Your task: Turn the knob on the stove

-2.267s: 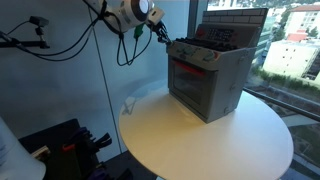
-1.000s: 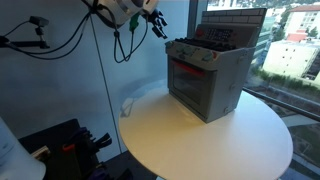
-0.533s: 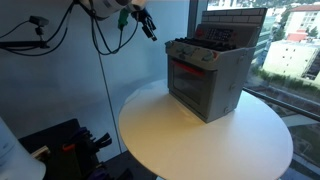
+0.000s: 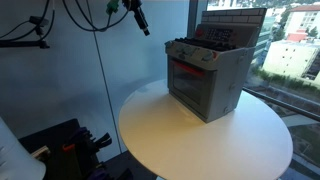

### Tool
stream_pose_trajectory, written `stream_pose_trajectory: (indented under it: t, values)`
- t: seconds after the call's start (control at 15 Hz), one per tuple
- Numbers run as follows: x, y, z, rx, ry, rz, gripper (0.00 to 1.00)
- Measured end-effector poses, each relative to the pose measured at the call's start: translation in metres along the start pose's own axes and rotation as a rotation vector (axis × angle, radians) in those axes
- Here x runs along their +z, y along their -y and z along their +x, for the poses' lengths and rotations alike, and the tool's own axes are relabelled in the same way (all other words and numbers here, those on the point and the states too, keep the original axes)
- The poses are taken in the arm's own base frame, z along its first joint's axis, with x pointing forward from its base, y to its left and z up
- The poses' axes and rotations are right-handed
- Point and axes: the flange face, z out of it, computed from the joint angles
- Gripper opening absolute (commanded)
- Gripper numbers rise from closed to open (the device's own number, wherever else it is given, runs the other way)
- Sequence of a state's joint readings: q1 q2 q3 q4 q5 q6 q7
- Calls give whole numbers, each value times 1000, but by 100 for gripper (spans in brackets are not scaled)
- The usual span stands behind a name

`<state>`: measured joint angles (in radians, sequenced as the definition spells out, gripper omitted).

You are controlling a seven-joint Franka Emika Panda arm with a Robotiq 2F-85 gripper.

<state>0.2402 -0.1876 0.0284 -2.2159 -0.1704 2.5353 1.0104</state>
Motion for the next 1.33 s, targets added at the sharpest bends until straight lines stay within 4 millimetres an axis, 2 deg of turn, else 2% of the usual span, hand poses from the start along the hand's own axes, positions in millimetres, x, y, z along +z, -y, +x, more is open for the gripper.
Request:
stream_pose_trajectory:
  t: [0.4, 1.33]
  values:
    - [-29, -20, -3, -97, 106, -100, 100]
    - [-98, -67, -29, -285, 372, -274, 100]
